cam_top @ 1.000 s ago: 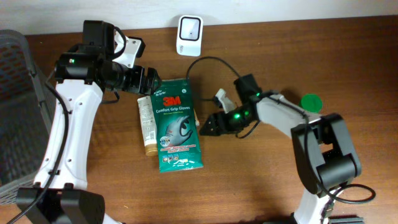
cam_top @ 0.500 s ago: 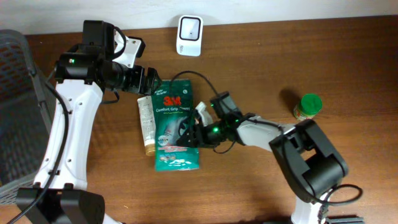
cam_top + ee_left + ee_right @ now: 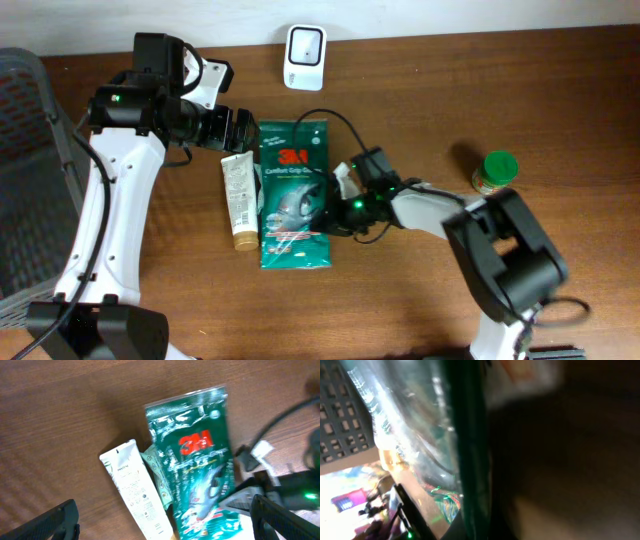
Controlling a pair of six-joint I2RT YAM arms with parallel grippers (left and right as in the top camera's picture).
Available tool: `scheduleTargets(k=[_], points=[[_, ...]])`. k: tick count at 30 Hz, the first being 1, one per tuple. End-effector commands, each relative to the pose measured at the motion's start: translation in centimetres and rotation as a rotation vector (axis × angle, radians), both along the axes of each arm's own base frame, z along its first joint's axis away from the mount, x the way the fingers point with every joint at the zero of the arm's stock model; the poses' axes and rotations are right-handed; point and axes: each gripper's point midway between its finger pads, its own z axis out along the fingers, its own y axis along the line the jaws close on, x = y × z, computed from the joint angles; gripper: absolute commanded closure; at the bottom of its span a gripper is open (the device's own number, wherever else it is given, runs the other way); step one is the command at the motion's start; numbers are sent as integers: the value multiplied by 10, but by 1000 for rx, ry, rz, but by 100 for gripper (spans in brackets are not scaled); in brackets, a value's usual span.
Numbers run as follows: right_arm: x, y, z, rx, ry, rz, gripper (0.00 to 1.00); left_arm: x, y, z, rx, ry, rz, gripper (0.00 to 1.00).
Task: Scan the item barcode
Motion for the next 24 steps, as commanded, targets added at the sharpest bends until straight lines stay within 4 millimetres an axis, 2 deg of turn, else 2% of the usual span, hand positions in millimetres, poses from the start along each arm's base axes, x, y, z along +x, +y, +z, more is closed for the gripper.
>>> scheduleTargets(k=[1,5,7,11,13,16,22,24], points=[[13,-28,45,-97,-198,-6,96,2,-1,6,-6,-19,-13,1],[8,-74,78,-369,-264,-4,96,2,-1,6,-6,-19,-13,1],[2,-106,94,-571,-255,43,96,2,-1,6,-6,-19,-13,1],[-1,-157,120,-864,-236,40,96,2,-1,6,-6,-19,-13,1],[1,-171,126,-942,-247,30,96,2,-1,6,-6,-19,-13,1],[2,-178,118,-995,-226,42,96,2,-1,6,-6,-19,-13,1],[13,-202,86,-1194,-150,50,96,2,-1,6,-6,-18,-13,1],[17,-212,86,-1272,-158,5,96,2,-1,6,-6,-19,-13,1]])
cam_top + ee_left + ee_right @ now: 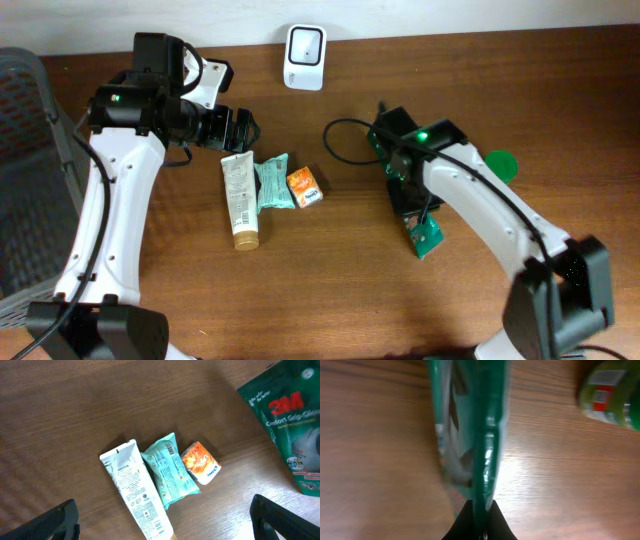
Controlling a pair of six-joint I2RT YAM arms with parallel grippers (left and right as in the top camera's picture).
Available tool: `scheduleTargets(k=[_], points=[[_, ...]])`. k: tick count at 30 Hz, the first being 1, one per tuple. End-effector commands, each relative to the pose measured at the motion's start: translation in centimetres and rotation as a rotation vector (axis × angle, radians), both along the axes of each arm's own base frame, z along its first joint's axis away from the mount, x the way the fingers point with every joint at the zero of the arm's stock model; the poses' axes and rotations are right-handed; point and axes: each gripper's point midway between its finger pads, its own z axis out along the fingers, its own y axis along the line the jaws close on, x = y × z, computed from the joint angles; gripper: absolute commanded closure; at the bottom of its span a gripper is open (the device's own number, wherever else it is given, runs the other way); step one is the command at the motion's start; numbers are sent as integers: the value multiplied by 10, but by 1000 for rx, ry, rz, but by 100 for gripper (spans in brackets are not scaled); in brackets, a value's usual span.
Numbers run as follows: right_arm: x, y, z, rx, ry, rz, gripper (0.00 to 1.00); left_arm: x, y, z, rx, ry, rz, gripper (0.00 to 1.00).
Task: Scan the item barcode
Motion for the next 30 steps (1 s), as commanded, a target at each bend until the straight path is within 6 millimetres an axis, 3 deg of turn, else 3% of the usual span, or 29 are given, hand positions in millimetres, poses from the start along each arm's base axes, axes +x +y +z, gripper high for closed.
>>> scheduleTargets(k=[1,8,15,16,17,19,21,24,26,30], points=[[14,-22,10,-159,-98,-68,96,3,-1,6,-6,-20,-12,1],[15,-19,16,-163,-111,-72,96,3,-1,6,-6,-20,-12,1],[13,25,-9,-82,-68,10,95,3,-1,6,-6,-20,-12,1],[11,35,-16,-65,-50,26,93,3,-1,6,-6,-20,-12,1],[8,45,-23,-40,-30,39,75,3,-1,6,-6,-20,-12,1],[5,62,-32,19,-5,52,54,3,-1,6,-6,-20,-12,1],[9,72,-29,97,-13,37,46,3,-1,6,-6,-20,-12,1],[26,67,-13,185,-40,-25,43,3,-1,6,-6,-20,-12,1],[38,60,-4,268,-37,-39,43,3,-1,6,-6,-20,-12,1],[54,30,-2,438,-9,-53,25,3,-1,6,-6,-20,-12,1]])
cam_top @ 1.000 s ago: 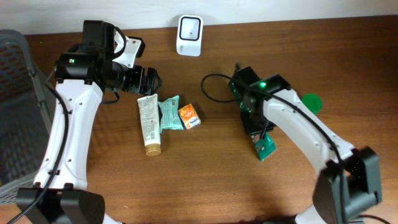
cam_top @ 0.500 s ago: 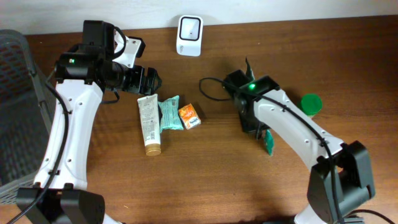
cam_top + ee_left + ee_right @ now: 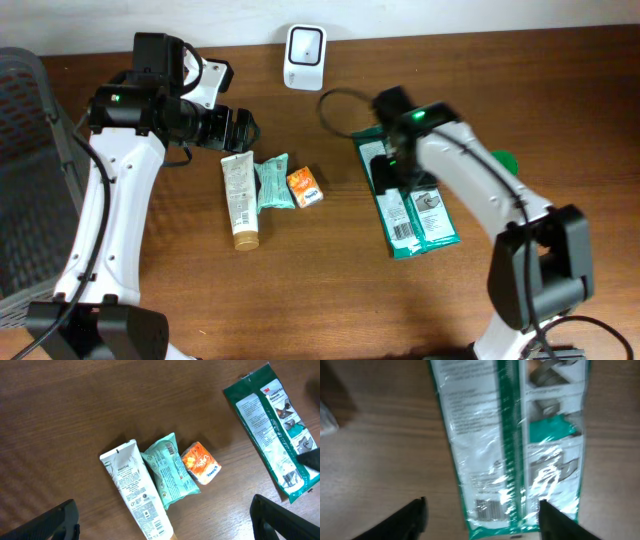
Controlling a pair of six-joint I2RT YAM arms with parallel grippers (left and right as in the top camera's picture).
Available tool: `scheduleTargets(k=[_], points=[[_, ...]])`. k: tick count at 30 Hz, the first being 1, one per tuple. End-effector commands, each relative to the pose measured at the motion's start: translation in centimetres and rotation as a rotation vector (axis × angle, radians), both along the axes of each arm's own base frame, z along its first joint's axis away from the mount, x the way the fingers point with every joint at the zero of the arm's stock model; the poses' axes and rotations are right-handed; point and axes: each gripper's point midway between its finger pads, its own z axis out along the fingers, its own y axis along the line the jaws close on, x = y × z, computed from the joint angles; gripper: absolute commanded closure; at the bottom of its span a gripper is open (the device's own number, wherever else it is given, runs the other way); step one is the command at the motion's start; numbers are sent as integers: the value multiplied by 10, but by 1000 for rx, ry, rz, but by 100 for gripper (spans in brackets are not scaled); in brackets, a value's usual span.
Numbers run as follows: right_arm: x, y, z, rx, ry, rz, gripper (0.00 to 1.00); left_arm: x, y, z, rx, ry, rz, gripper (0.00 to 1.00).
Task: Scan the item barcode
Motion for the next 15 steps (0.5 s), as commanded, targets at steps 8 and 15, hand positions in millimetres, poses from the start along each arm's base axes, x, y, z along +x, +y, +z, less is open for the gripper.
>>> scheduleTargets(k=[8,15], points=[[9,-56,-35,293,123,-9,20,3,-1,6,-7,-20,-13,1],[10,-66,-77,313,193,-18,21,3,-1,6,-7,-20,-13,1]])
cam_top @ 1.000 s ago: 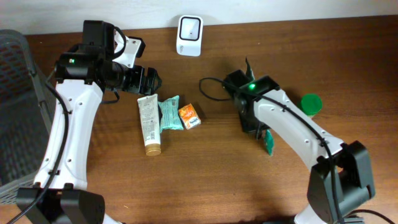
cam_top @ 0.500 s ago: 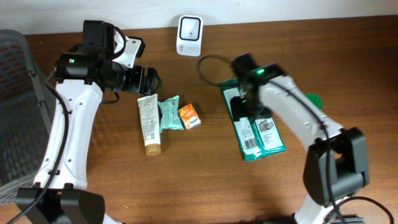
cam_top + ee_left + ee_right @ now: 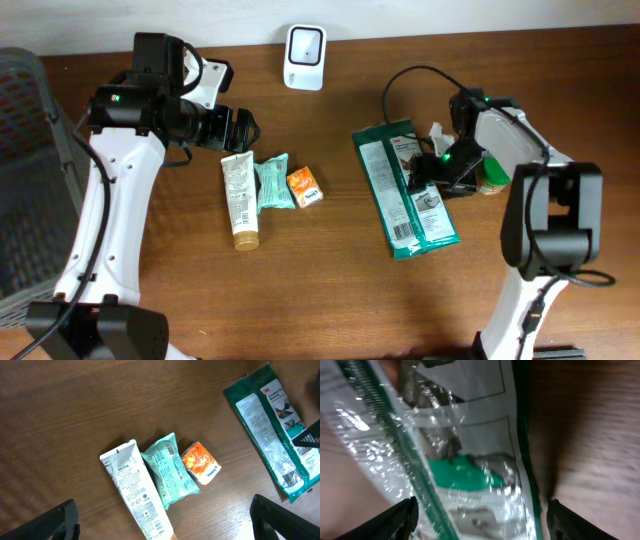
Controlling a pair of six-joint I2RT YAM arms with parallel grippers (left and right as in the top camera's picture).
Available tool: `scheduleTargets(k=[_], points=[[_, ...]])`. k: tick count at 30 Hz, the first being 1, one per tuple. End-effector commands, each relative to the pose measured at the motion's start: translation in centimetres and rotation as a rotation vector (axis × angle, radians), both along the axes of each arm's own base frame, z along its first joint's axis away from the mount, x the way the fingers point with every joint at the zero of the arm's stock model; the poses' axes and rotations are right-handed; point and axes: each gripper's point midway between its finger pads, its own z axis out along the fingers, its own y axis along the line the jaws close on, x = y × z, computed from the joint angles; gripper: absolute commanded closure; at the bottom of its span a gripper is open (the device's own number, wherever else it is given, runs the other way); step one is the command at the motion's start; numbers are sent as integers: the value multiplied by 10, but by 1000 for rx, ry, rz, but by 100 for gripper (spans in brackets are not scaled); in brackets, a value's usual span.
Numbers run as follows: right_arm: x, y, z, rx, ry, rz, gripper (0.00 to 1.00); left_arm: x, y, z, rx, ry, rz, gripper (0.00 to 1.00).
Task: Scan the item barcode
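Note:
The green 3M package point(image 3: 405, 190) lies flat, back side up, right of the table's middle, with its barcode point(image 3: 401, 232) near the front end. My right gripper point(image 3: 437, 180) is open low over its right half; in the right wrist view the shiny package point(image 3: 465, 460) fills the frame between the spread fingers point(image 3: 395, 520). The white scanner point(image 3: 305, 45) stands at the far edge. My left gripper point(image 3: 236, 128) hangs open above the small items and sees the package point(image 3: 272, 430) at the right of its view.
A white tube point(image 3: 240, 200), a teal pack point(image 3: 272, 183) and a small orange pack point(image 3: 305, 187) lie side by side at centre left. A green-lidded jar point(image 3: 492, 180) stands just right of my right gripper. A grey basket point(image 3: 25, 150) borders the left side.
My right gripper has moved from above the package's middle towards its right edge, with the wrist turned. It remains open. The package and the left arm are unchanged.
The package first lay front up over the small items, my right gripper at its edge. Then the gripper was shut on it, holding it edge-on further right. After that it lay back up with the barcode showing and the gripper open above; now the gripper sits at its right side.

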Motion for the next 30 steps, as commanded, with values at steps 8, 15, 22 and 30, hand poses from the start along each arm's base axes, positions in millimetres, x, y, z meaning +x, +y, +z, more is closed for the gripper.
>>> scheduleTargets(k=[8,15,22,30], points=[[5,34,-7,122,-44,70,33,3,-1,6,-7,-20,-13,1],[-10,89,-15,176,-31,142,43,3,-1,6,-7,-20,-13,1],[-5,156,-9,265,-90,164,44,3,-1,6,-7,-20,-13,1],[-7,225,26,579,-167,272,45,3,-1,6,-7,-20,-13,1]])
